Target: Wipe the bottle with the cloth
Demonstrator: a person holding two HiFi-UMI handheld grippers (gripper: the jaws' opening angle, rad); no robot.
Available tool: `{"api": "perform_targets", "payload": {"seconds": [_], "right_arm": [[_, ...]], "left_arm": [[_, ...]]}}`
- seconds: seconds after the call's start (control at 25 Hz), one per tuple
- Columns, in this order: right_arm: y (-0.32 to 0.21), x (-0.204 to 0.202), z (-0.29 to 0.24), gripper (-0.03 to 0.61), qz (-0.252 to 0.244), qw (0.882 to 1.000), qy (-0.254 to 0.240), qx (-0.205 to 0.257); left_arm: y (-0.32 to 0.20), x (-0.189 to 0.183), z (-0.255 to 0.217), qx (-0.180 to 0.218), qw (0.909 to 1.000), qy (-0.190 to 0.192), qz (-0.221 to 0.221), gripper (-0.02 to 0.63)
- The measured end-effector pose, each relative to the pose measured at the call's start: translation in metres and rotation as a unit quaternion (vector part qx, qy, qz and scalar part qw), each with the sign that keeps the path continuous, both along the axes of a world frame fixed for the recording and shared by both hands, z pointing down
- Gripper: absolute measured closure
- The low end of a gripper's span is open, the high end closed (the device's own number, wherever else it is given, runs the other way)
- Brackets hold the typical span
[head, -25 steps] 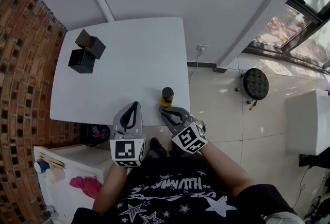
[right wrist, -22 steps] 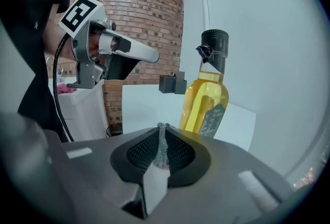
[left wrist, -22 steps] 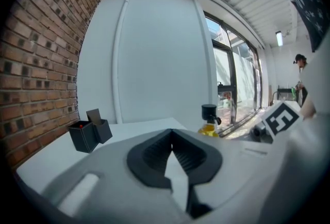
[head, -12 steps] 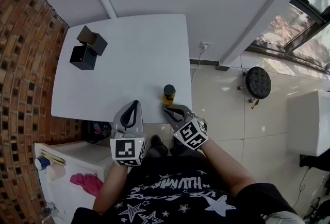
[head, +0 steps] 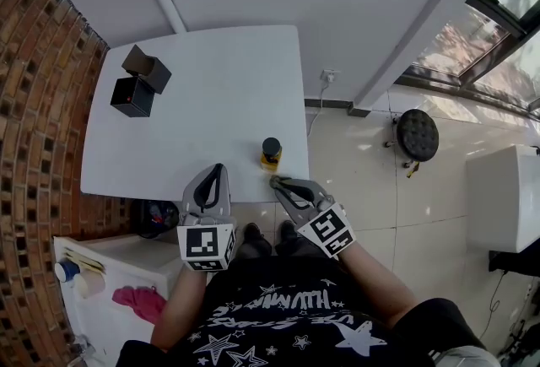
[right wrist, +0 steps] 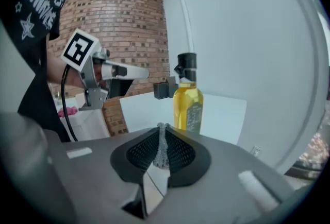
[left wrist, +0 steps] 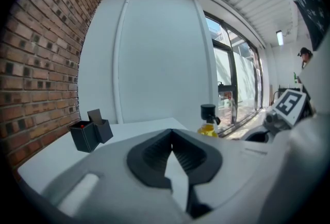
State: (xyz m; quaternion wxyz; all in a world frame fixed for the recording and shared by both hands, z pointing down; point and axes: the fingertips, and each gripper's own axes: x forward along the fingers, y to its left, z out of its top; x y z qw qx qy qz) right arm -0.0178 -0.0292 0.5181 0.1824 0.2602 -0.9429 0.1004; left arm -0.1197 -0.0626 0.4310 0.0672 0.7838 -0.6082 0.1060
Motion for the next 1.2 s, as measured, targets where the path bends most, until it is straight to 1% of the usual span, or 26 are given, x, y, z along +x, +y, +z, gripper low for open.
{"api": "perform_targets", "payload": {"seconds": [0.08, 0.12, 0.2, 0.24, 0.4, 0.44, 0.56, 0.6, 0.64, 0.76, 0.84, 0.92, 1.04, 1.2], "right_arm": [[-0.01, 0.015, -0.015, 0.541, 0.052, 0.998, -0.035, -0.014], [-0.016, 0.024, -0.021, 0.541, 0.085, 0.995, -0.053, -0.021], [-0.03, 0.038, -0.031, 0.541, 0.145, 0.985, -0.086, -0.035], [-0.035, 0.041, -0.035, 0.541, 0.166, 0.98, -0.1, -0.041], [-0.05, 0.04, -0.047, 0.541, 0.216, 0.963, -0.144, -0.066], [-0.053, 0.04, -0.049, 0.541, 0.229, 0.958, -0.157, -0.074], [-0.063, 0.041, -0.051, 0.541, 0.268, 0.936, -0.2, -0.109], [-0.065, 0.041, -0.051, 0.541, 0.276, 0.932, -0.207, -0.115], [-0.066, 0.04, -0.051, 0.541, 0.279, 0.93, -0.21, -0.117], [-0.066, 0.035, -0.05, 0.541, 0.278, 0.932, -0.204, -0.113], [-0.065, 0.033, -0.045, 0.541, 0.281, 0.932, -0.199, -0.115], [-0.065, 0.032, -0.038, 0.541, 0.286, 0.931, -0.194, -0.122], [-0.063, 0.03, -0.026, 0.541, 0.291, 0.93, -0.183, -0.133], [-0.061, 0.03, -0.005, 0.541, 0.298, 0.926, -0.17, -0.155]], "left_arm": [[0.0, 0.0, 0.001, 0.0, 1.0, 0.001, 0.001, 0.609], [0.0, 0.001, 0.002, -0.001, 1.0, 0.002, 0.001, 0.609], [-0.001, 0.002, 0.005, -0.004, 1.0, 0.002, 0.003, 0.609], [-0.002, 0.004, 0.006, -0.005, 1.0, 0.002, 0.004, 0.609], [-0.009, 0.013, 0.008, -0.003, 0.9998, -0.003, 0.018, 0.609], [-0.01, 0.016, 0.007, -0.002, 0.9998, -0.002, 0.02, 0.609], [-0.013, 0.02, 0.005, -0.001, 0.9998, 0.001, 0.022, 0.609], [-0.014, 0.022, 0.006, -0.002, 0.9997, 0.001, 0.023, 0.609], [-0.015, 0.023, 0.008, -0.003, 0.9997, 0.001, 0.024, 0.609], [-0.017, 0.022, 0.017, -0.005, 0.9996, -0.008, 0.025, 0.609], [-0.019, 0.025, 0.021, -0.012, 0.9995, -0.005, 0.028, 0.609], [-0.019, 0.027, 0.023, -0.018, 0.9994, -0.001, 0.03, 0.609], [-0.019, 0.024, 0.026, -0.011, 0.9994, -0.011, 0.03, 0.609], [-0.019, 0.024, 0.028, -0.015, 0.9992, -0.01, 0.035, 0.609]]}}
